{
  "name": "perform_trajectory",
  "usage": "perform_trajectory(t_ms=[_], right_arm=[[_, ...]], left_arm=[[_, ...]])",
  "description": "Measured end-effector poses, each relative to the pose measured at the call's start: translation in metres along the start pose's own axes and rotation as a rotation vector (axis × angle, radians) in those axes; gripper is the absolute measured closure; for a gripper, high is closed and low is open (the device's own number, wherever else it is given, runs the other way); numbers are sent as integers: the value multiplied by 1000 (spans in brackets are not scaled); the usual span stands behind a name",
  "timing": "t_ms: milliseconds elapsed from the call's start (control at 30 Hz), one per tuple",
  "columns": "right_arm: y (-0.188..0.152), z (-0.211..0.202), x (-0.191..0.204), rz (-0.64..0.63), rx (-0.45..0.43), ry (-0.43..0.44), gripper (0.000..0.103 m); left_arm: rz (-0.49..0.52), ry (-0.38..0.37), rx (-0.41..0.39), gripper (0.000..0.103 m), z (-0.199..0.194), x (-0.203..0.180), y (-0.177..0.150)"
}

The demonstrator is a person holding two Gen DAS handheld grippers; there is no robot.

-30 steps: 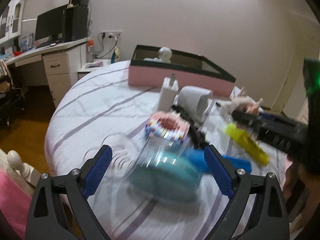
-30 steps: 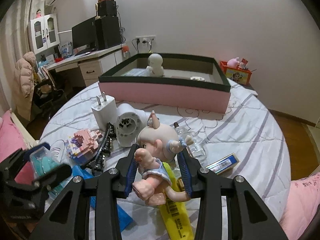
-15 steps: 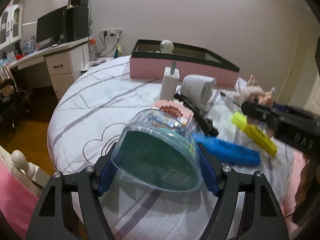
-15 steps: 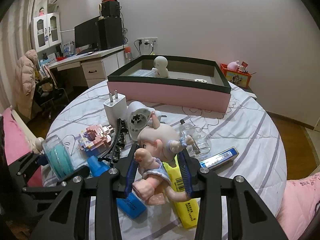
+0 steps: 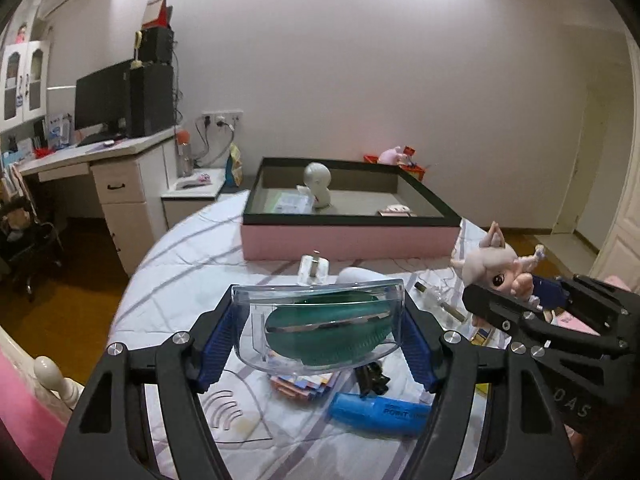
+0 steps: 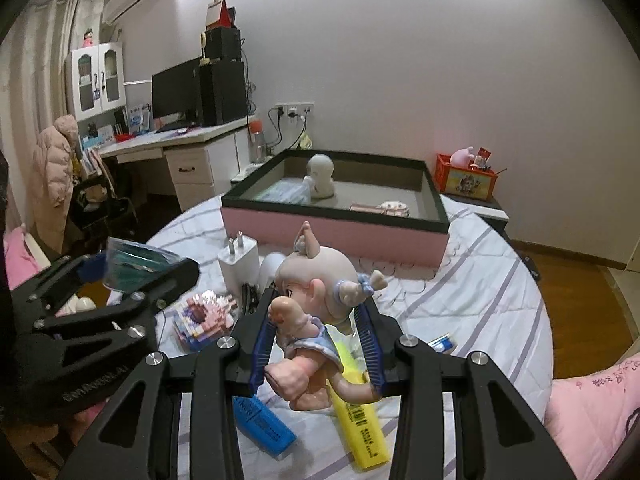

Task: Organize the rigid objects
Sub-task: 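Lift the teal container with the left gripper while the right lifts the doll toward the tray, then lower both held items into the pink box tray and open both grippers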

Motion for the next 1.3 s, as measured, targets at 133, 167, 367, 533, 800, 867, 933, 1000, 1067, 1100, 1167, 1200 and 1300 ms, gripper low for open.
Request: perform_trajectory(t_ms=[133,167,367,533,800,867,933,1000,1067,1100,1167,1200,1300], right_arm=[[1,2,-7,8,0,-7,63],[2,2,-8,11,-4,-8,63],[15,-4,-12,25,-41,-8,63],[33,-13,-17,18,-91,-27,63],[55,-16,-26,15,-136,-39,63],[63,-16,-28,13,-152,-44,63],[71,-16,-30,8,-170,-49,63],[81,-15,-32,3,-191,-52,63],[92,-16,-32,-1,-219,-56,63],[97,-16,-33,-4,-230,-59,63],[107,-14,-35,-3,-254,-60,63],[110,-13,-35,-5,-260,-61,63],[119,-4,-37,-9,-272,-65,63]], left_arm=[[-15,5,-9,30,1,-2,6],[-5,11,-17,30,0,-5,8],[29,45,-82,30,-10,-13,30],[49,56,-114,30,-14,-19,45],[89,65,-153,30,-9,-27,68],[105,67,-169,30,-7,-29,77],[118,71,-190,30,-5,-31,87],[130,81,-220,30,-4,-32,99],[146,88,-247,30,-3,-34,109],[150,88,-257,30,-1,-34,113],[153,91,-268,30,4,-34,122],[159,95,-274,30,6,-34,124],[183,109,-281,30,18,-34,131]])
Point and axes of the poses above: each gripper's, at about its wrist camera, not at the fingertips, and z roughly the way its jaws point, x to its left, y to its top, the point moved 6 cm from there along z, roughly the way its jaws point, and after that the axes turned 7 degrees about -x, right-handed, at the moved point
